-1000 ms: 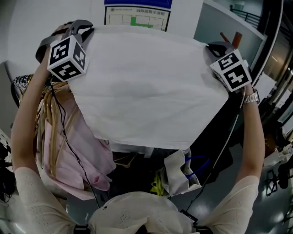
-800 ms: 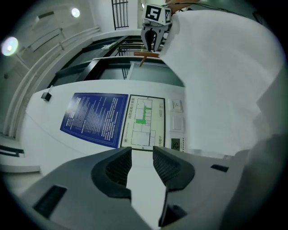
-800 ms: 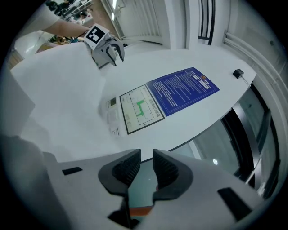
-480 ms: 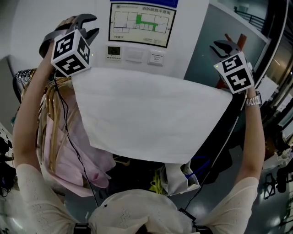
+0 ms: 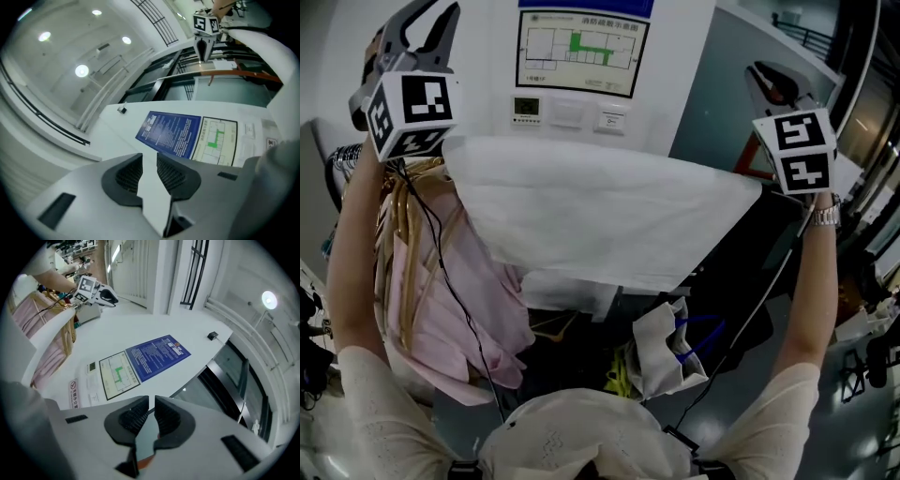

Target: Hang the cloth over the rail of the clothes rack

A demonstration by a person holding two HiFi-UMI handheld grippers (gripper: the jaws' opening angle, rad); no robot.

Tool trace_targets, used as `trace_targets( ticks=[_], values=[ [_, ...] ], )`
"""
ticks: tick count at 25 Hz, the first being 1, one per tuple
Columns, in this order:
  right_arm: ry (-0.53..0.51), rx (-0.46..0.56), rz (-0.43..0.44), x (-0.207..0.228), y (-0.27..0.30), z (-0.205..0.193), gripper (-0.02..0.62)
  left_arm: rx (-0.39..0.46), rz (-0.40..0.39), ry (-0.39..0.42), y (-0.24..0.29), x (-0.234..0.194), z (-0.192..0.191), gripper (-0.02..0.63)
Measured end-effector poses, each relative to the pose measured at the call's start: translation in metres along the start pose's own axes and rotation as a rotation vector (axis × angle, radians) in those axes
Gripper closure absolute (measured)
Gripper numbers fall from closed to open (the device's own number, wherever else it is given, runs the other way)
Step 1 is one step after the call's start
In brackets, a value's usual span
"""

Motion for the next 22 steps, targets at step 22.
trace_targets(
  ticks=[22],
  values=[
    [0.598, 0.293, 0.073, -0.097, -0.161, 0.013, 0.577, 0.06, -0.118, -0.616, -0.2, 0.019, 0.019, 0.591]
  ],
)
Point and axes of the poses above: the fingertips, and each gripper's own axes: y forward along the fingers, x to its right, z out of its top, the point moved 8 cm from there along -y, backward along the fingers, and after that the axes turned 1 degree about y, right-handed, at the moved point
